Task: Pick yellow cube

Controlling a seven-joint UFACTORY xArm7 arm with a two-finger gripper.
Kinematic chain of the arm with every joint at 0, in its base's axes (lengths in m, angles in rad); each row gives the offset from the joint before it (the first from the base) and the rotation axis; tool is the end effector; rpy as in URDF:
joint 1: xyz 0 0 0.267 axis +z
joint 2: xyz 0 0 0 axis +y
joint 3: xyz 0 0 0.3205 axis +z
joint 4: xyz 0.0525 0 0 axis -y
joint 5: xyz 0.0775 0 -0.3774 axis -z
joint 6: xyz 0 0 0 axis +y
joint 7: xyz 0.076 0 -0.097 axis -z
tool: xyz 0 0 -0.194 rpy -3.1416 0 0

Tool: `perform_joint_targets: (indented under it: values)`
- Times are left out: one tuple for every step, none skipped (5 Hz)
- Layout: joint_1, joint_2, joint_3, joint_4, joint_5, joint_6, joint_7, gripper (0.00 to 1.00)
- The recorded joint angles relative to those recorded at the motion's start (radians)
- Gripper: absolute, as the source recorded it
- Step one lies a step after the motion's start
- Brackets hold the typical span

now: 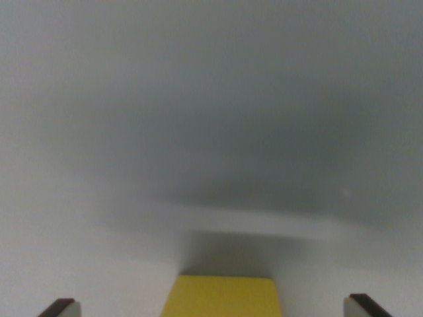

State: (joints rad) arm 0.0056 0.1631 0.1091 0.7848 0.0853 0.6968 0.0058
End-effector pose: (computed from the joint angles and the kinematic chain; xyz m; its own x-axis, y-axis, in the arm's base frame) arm 0.4367 0.0651 0.0181 0.9961 0.0431 -0.0772 0.0380 -0.9970 -0.0668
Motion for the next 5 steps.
perform_joint_targets:
  values:
    - [0.0, 0.0, 0.0, 0.0, 0.0, 0.0, 0.0, 0.0]
    - [0.0014, 0.004, 0.002, -0.023, 0.0019, -0.028, 0.0, 0.0]
    - [0.0014, 0.004, 0.002, -0.023, 0.0019, -0.028, 0.0, 0.0]
    - [0.0026, 0.008, 0.004, -0.042, 0.0035, -0.051, 0.0, 0.0]
    - [0.0026, 0.008, 0.004, -0.042, 0.0035, -0.051, 0.0, 0.0]
